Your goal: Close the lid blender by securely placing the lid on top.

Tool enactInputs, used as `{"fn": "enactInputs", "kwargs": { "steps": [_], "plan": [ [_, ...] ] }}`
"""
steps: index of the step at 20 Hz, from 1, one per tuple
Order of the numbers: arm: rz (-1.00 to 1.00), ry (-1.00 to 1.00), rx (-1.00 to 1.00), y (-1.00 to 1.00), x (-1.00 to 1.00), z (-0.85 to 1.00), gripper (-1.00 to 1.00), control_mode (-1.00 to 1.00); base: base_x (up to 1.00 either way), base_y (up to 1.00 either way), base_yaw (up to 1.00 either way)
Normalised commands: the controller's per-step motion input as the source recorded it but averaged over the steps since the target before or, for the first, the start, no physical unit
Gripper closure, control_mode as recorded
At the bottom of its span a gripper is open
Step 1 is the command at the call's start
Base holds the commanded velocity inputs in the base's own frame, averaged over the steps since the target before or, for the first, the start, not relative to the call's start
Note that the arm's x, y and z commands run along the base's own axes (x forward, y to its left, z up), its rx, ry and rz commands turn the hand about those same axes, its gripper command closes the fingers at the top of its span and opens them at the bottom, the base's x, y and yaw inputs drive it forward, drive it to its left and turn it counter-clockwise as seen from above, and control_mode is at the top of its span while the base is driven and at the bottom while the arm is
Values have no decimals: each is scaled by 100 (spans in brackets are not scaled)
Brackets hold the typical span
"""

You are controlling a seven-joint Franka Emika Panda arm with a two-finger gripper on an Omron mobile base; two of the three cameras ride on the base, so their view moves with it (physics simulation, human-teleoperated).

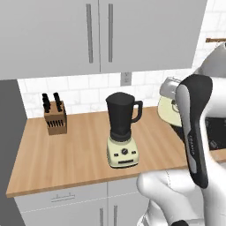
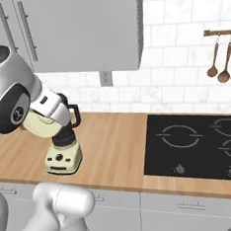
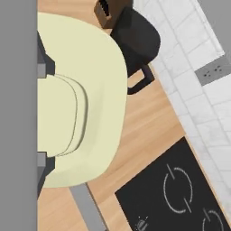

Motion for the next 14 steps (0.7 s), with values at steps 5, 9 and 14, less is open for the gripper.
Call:
{"fn": "enactInputs", "kwargs": {
  "steps": [5, 9, 14],
  "plan": [
    [-8, 8, 6, 67, 77, 32, 100, -100, 0, 0, 0],
    [-18, 2, 5, 25, 89, -43, 100, -100, 0, 0, 0],
    [-21, 2, 4, 18, 81, -42, 100, -100, 0, 0, 0]
  ]
}}
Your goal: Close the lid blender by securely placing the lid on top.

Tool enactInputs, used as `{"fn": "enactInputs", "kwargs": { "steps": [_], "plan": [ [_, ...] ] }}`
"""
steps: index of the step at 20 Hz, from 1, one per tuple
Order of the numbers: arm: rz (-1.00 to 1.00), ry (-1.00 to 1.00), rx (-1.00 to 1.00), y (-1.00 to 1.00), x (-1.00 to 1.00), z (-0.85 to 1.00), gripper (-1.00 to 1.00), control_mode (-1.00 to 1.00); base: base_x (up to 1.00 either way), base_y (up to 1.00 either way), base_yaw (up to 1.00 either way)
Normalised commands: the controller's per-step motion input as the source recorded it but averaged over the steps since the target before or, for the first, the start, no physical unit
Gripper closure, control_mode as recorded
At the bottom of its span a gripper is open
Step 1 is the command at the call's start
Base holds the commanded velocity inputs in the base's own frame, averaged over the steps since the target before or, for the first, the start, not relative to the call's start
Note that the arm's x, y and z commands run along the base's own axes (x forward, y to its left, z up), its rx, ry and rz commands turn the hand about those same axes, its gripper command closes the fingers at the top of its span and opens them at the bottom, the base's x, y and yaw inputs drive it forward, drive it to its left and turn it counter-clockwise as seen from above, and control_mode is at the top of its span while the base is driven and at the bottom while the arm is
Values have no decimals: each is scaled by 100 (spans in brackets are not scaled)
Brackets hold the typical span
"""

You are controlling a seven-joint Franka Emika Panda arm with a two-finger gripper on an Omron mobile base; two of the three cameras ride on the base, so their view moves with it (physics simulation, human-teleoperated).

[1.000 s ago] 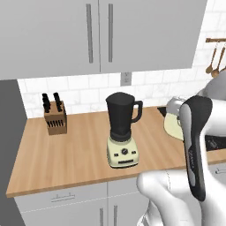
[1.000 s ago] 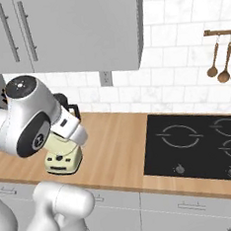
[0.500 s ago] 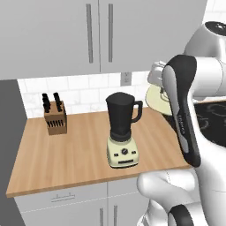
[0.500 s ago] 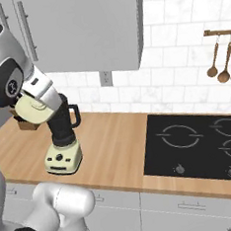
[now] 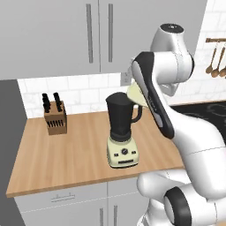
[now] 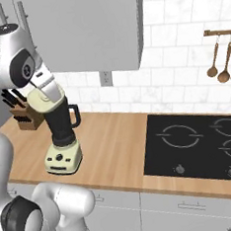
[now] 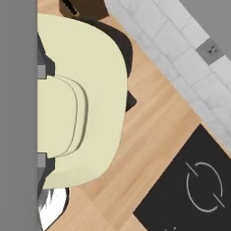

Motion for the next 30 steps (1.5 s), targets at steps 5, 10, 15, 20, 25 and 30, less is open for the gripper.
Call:
{"fn": "enactInputs", "kwargs": {
  "steps": [5, 10, 15, 20, 25, 30],
  "plan": [
    [-17, 11, 4, 51, 42, -8, 100, -100, 0, 0, 0],
    [-6, 12, 10, 5, 28, 0, 100, -100, 0, 0, 0],
    [-2, 4, 8, 2, 38, -20, 100, -100, 0, 0, 0],
    [11, -3, 0, 28, 38, -44, 100, -100, 0, 0, 0],
    [26, -5, 0, 16, 44, -23, 100, -100, 0, 0, 0],
    [26, -2, 0, 0, 43, 0, 100, -100, 0, 0, 0]
  ]
}}
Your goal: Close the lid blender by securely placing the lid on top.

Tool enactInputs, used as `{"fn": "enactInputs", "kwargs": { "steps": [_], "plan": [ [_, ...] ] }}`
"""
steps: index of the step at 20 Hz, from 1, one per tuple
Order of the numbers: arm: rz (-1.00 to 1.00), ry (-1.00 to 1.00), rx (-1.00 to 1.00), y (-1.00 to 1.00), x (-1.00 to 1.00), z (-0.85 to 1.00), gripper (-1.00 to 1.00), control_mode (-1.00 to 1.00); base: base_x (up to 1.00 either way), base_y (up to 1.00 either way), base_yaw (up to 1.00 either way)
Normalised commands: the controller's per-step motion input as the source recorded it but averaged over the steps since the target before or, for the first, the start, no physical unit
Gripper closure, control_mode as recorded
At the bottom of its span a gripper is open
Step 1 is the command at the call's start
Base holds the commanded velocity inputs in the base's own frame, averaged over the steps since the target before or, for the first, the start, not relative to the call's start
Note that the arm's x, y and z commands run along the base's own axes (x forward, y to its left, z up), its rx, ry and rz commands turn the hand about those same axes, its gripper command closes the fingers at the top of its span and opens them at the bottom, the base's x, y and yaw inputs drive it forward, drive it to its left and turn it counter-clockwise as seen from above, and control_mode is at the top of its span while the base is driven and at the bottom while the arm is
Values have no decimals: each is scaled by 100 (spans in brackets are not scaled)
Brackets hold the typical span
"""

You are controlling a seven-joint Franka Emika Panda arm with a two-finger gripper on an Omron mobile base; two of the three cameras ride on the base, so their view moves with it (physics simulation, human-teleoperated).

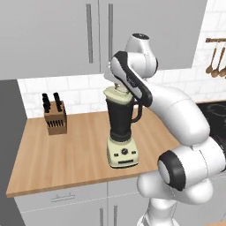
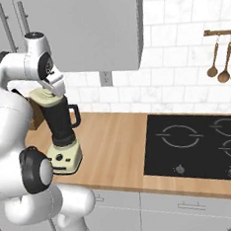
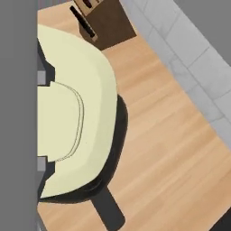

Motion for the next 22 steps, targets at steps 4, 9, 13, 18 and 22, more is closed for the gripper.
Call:
{"fn": "enactInputs", "kwargs": {
  "steps": [4, 9, 13, 18, 22],
  "plan": [
    [27, -12, -6, 0, 11, -9, 100, -100, 0, 0, 0],
    [25, -15, -14, -1, 0, -12, 100, -100, 0, 0, 0],
    [12, -8, -19, -5, 0, -17, 100, -100, 0, 0, 0],
    [1, -1, -11, 0, 0, -40, 100, -100, 0, 0, 0],
    [-7, 0, 0, 0, -2, -52, 100, -100, 0, 0, 0]
  ]
}}
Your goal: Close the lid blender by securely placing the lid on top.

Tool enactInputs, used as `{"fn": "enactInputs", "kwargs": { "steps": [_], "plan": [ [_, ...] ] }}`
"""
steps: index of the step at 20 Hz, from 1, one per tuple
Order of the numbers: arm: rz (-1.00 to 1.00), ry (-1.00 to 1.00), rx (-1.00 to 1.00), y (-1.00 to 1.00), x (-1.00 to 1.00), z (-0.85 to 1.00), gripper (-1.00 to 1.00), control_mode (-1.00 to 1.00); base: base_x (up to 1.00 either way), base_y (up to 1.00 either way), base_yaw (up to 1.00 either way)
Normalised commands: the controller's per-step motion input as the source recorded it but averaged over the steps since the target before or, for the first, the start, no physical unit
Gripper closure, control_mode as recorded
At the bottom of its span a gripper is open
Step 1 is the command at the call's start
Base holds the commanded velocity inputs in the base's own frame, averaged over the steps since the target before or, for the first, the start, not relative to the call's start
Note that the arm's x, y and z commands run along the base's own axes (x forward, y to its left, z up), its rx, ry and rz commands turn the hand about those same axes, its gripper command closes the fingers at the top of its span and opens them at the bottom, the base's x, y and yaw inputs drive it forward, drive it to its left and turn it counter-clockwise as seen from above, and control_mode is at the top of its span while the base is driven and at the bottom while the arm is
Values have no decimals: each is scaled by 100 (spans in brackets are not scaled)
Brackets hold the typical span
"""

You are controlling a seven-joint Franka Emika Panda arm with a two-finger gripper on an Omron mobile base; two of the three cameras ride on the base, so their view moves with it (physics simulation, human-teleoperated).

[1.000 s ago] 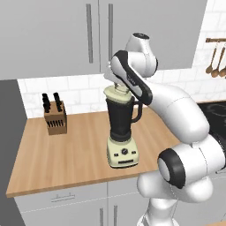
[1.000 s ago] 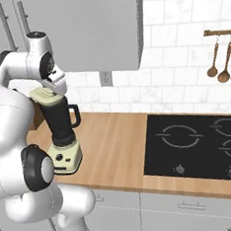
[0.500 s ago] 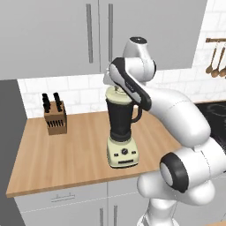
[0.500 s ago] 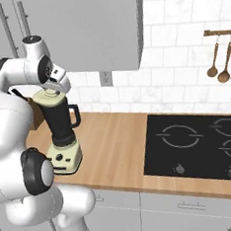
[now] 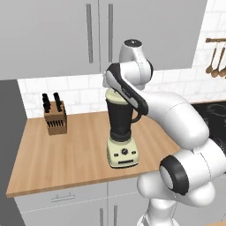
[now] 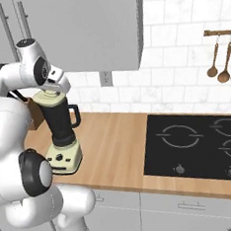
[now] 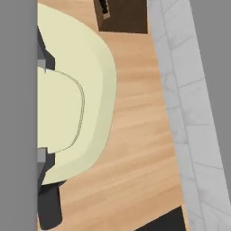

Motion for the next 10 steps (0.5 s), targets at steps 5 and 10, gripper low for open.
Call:
{"fn": "enactInputs", "kwargs": {
  "steps": [5, 10],
  "plan": [
    [-32, 5, 0, 0, 0, -47, 100, -100, 0, 0, 0],
    [-53, 18, 0, 5, -2, -4, 100, -100, 0, 0, 0]
  ]
}}
